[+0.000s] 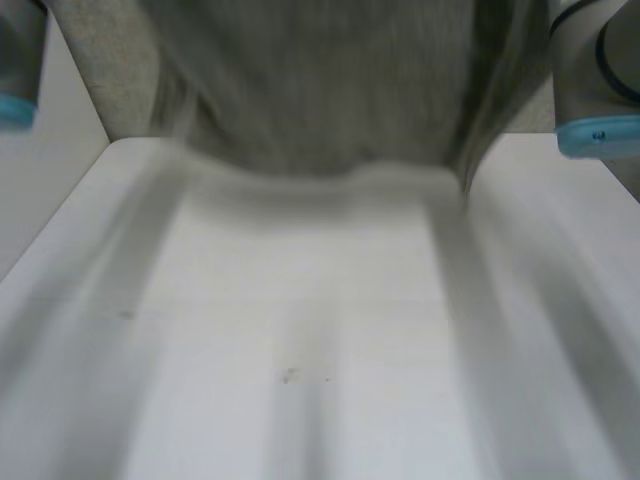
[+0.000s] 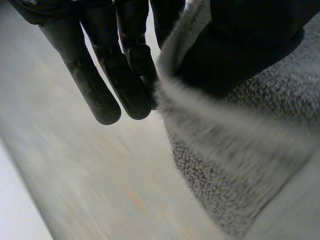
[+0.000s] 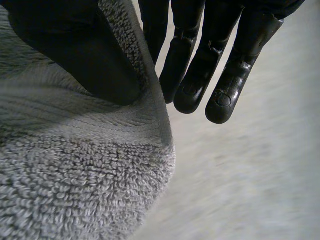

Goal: Fold the towel.

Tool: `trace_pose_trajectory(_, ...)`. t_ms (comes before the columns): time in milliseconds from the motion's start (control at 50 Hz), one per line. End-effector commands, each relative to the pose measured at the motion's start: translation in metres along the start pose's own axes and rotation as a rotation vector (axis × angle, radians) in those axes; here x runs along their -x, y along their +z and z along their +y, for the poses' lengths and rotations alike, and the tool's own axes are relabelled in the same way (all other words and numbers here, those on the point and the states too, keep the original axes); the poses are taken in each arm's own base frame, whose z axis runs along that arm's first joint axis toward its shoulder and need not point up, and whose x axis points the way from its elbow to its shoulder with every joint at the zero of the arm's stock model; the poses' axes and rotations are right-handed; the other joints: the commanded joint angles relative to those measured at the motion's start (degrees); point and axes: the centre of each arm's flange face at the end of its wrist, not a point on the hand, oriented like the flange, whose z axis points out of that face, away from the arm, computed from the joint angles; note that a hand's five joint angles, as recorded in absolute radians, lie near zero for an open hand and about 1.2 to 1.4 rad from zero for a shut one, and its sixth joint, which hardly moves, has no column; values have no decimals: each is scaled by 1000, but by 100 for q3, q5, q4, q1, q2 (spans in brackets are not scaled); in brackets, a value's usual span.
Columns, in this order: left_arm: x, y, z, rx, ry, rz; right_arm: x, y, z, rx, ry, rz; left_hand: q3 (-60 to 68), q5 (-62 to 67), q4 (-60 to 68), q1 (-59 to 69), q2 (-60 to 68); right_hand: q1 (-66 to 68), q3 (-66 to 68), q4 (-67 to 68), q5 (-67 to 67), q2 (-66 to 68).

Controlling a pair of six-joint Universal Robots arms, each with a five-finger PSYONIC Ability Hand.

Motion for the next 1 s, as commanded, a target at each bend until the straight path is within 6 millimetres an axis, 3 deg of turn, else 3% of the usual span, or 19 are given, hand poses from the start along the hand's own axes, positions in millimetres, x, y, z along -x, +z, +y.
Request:
trace_pose_trajectory(20,5,0,-11,-112,-42,-35,-6,-8,-6,-38,5,38,1030,1062,1022,1178,1024,2416,1182,1146,1346,1246)
trace_pose_trajectory(60,-1,-8,2,-68,-42,-15,-1,-13,0,-17,2,13,1030,1062,1022,1178,1024,2416,1182,1146,1346,1246)
trace_pose_trajectory(100,-14,-29,32,42,-55,33,17,-28,15,36,-1,-67,1030,1062,1022,1178,1024,2416,1182,1146,1346,1246)
trace_pose_trajectory(160,-24,-45,48,105,-68,68,37,-46,31,63,7,-168,1030,1062,1022,1178,1024,2416,1182,1146,1346,1246)
trace_pose_trajectory(200,-43,-81,81,236,-93,143,47,-57,38,72,16,-225,1030,1062,1022,1178,1024,2416,1182,1146,1346,1246)
trace_pose_trajectory(220,-43,-81,81,237,-93,144,47,-57,38,72,16,-225,1030,1062,1022,1178,1024,2416,1182,1146,1346,1246)
trace_pose_trajectory(260,-62,-120,109,360,-116,222,68,-84,57,104,45,-355,1030,1062,1022,1178,1024,2416,1182,1146,1346,1246)
trace_pose_trajectory(280,-62,-120,109,360,-116,223,68,-84,57,105,45,-355,1030,1062,1022,1178,1024,2416,1182,1146,1346,1246)
trace_pose_trajectory(340,-76,-152,129,451,-117,280,113,-141,91,244,88,-598,1030,1062,1022,1178,1024,2416,1182,1146,1346,1246)
trace_pose_trajectory(380,-88,-186,151,547,-80,332,128,-165,103,318,88,-695,1030,1062,1022,1178,1024,2416,1182,1146,1346,1246)
trace_pose_trajectory(400,-88,-186,151,547,-80,332,128,-165,104,319,88,-696,1030,1062,1022,1178,1024,2416,1182,1146,1346,1246)
trace_pose_trajectory(440,-93,-203,159,589,-41,367,141,-197,115,439,84,-840,1030,1062,1022,1178,1024,2416,1182,1146,1346,1246)
trace_pose_trajectory(480,-97,-231,165,658,49,435,141,-208,117,492,79,-900,1030,1062,1022,1178,1024,2416,1182,1146,1346,1246)
trace_pose_trajectory(600,-91,-259,157,748,153,522,106,-220,123,703,24,-965,1030,1062,1022,1178,1024,2416,1182,1146,1346,1246)
trace_pose_trajectory(680,-76,-281,130,864,224,620,70,-233,102,798,-17,-1005,1030,1062,1022,1178,1024,2416,1182,1146,1346,1246)
trace_pose_trajectory(780,-55,-306,98,1050,240,735,48,-256,84,870,-33,-1106,1030,1062,1022,1178,1024,2416,1182,1146,1346,1246)
trace_pose_trajectory(820,-46,-324,71,1160,245,847,36,-263,74,879,-55,-1137,1030,1062,1022,1178,1024,2416,1182,1146,1346,1246)
trace_pose_trajectory(900,-38,-335,53,1223,259,934,14,-276,60,861,-133,-1196,1030,1062,1022,1178,1024,2416,1182,1146,1346,1246)
trace_pose_trajectory(1000,-35,-330,51,1177,318,927,14,-270,59,812,-153,-1153,1030,1062,1022,1178,1024,2416,1182,1146,1346,1246)
